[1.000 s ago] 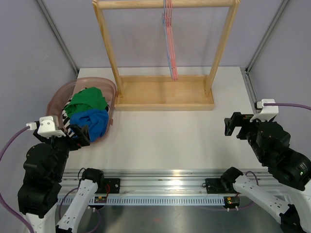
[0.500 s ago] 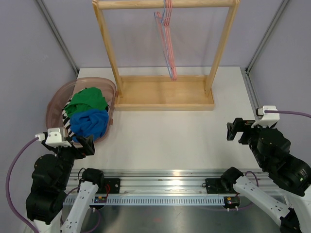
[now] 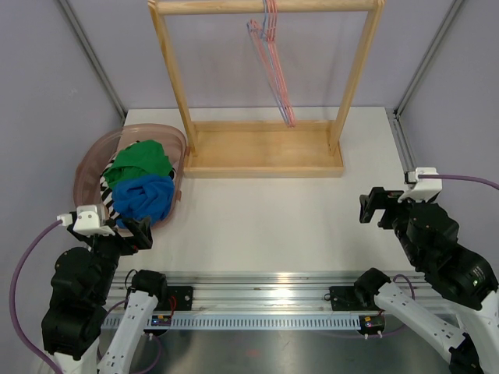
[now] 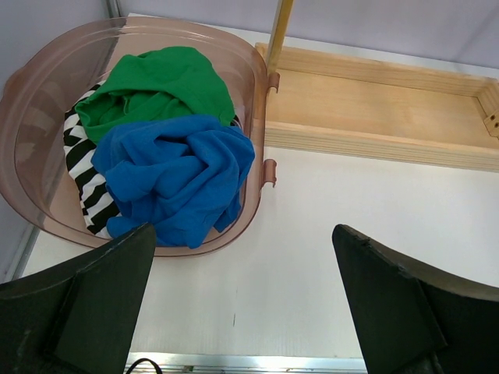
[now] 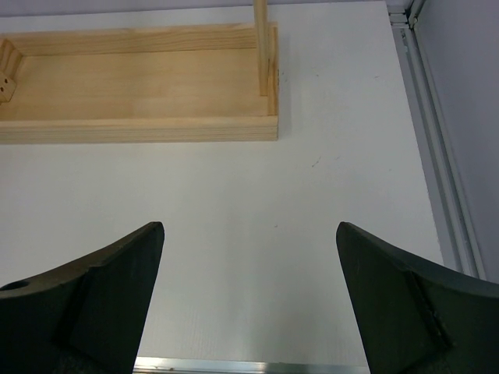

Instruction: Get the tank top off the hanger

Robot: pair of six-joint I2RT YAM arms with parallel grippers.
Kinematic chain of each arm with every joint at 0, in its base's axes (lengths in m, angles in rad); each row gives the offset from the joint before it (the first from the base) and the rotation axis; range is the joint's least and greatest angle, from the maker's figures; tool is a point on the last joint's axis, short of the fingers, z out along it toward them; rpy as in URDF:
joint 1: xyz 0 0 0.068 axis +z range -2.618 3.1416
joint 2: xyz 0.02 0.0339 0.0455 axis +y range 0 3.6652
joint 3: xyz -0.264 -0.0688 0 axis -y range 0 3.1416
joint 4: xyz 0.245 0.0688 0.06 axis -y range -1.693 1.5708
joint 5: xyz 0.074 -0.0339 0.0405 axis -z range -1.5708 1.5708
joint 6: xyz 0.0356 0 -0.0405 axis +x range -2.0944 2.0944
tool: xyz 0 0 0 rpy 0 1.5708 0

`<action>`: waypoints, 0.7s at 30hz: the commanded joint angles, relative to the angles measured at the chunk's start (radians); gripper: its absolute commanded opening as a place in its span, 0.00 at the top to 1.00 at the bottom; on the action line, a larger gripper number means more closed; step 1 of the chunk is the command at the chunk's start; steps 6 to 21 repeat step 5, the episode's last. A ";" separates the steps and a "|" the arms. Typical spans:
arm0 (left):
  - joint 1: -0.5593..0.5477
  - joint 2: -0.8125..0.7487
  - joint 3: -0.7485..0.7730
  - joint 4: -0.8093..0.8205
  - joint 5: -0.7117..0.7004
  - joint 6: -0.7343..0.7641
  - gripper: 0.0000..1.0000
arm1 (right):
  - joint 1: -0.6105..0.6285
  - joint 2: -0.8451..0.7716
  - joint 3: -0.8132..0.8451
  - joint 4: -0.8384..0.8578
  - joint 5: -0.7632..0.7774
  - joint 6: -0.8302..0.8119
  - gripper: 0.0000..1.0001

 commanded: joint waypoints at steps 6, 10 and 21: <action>-0.005 0.024 -0.005 0.059 0.024 0.008 0.01 | 0.006 0.017 -0.007 0.040 -0.016 0.011 0.00; -0.005 0.024 -0.005 0.059 0.024 0.008 0.01 | 0.006 0.017 -0.007 0.040 -0.016 0.011 0.00; -0.005 0.024 -0.005 0.059 0.024 0.008 0.01 | 0.006 0.017 -0.007 0.040 -0.016 0.011 0.00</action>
